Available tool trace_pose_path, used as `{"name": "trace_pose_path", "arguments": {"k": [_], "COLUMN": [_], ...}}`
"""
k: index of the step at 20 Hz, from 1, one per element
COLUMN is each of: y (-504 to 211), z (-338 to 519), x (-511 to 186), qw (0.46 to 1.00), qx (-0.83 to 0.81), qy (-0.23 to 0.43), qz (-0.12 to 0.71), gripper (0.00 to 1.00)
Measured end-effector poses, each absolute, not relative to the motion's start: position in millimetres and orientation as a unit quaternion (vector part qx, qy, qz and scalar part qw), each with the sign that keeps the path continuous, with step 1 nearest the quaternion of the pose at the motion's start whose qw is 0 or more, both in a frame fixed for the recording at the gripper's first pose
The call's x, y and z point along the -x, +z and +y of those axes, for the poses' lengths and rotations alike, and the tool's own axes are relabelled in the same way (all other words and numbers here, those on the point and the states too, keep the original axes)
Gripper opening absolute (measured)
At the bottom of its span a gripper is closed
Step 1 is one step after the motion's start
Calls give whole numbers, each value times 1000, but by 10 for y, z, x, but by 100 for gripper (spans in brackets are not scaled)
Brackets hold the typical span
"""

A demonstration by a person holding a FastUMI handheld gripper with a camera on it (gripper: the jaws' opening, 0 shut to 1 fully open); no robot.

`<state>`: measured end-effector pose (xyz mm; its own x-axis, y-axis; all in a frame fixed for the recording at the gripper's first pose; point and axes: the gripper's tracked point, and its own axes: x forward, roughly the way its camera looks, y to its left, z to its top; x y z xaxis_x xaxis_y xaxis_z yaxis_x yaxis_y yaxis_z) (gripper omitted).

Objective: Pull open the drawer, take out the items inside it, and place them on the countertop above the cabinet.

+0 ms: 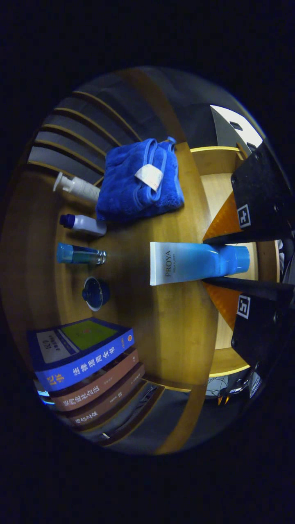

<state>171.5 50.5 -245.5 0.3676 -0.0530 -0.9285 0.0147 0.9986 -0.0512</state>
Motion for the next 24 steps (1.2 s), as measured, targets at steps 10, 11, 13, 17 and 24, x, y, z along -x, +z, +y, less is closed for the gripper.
{"name": "trace_pose_path", "arguments": {"k": [10,11,13,17,24], "y": [-2890,-2927,-2960,-2958,-2596], "z": [702,713,720,668,703], "x": [-2115,-2131,-2152,-2124,-2047], "qw": [802,800,799,796,840], "qx": [13,11,6,20,11], "qy": [25,27,29,31,29], "qz": [597,599,600,604,542], "gripper": [45,45,44,50,99]}}
